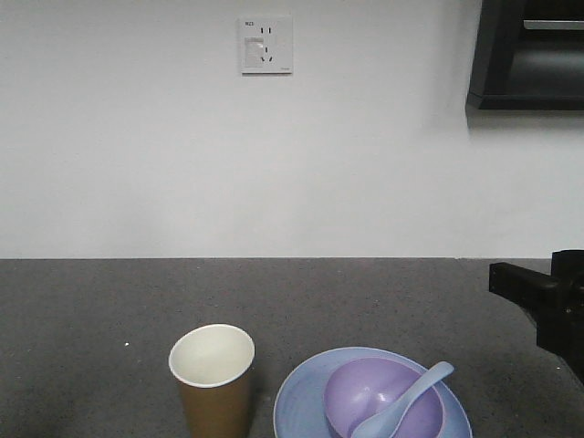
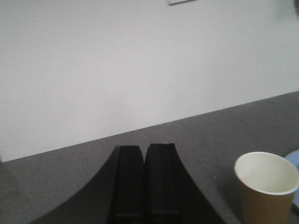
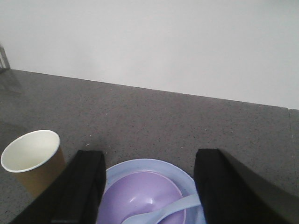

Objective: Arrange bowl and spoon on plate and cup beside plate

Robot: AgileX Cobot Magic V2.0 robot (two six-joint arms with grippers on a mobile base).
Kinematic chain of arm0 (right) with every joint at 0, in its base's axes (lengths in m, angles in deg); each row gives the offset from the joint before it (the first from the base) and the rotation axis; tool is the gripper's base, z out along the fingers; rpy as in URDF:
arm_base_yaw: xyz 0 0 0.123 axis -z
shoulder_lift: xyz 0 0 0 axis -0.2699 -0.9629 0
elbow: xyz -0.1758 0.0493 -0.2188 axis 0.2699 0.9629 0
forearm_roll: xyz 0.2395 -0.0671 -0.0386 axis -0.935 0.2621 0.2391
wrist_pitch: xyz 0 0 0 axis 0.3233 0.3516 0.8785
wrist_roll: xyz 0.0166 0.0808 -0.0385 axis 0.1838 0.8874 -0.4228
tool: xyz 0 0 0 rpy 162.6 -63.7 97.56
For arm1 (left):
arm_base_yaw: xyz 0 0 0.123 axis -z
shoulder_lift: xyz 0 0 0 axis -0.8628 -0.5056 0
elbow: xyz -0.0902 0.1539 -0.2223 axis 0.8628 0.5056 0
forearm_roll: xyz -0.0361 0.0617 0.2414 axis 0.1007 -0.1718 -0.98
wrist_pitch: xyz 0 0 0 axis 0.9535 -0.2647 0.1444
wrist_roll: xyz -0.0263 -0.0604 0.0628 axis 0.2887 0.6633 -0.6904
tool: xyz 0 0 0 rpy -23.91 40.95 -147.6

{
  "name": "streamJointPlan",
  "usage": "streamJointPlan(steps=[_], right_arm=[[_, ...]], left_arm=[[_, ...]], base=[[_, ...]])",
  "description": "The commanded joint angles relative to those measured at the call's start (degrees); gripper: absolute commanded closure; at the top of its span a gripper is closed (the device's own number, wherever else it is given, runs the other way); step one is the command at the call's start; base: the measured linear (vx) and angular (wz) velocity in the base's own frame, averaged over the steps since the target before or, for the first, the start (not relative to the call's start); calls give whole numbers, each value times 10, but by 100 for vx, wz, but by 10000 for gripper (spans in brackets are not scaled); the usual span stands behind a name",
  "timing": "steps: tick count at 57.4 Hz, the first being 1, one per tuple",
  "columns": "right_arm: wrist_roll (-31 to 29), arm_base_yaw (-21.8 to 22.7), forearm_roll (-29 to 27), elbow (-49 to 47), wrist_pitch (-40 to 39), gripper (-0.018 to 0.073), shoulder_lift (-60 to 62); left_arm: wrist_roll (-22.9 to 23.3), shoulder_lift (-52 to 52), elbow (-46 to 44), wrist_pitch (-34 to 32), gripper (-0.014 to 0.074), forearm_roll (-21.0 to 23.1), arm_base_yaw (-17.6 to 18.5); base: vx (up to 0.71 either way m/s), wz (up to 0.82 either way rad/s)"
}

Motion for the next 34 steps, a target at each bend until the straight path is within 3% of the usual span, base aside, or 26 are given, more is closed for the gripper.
streamJointPlan(steps=[1,10,15,22,30,34], right_arm=[[-5,2,-8,-17,-39,83,6],[-5,2,-8,-17,-39,83,6],[-5,2,-8,-17,-39,83,6],[-5,2,-8,-17,-39,83,6],[-5,2,-8,-17,-39,83,6],[-5,2,-8,-17,-39,83,6]], left_arm=[[7,36,83,-163,603,0,-41],[4,106,258,-292,603,34,-102],[2,137,347,-319,603,71,-128],[2,176,435,-357,603,141,-137],[7,238,504,-381,603,145,-137],[7,283,498,-320,603,146,-137]], base=[[0,0],[0,0],[0,0],[0,0],[0,0],[0,0]])
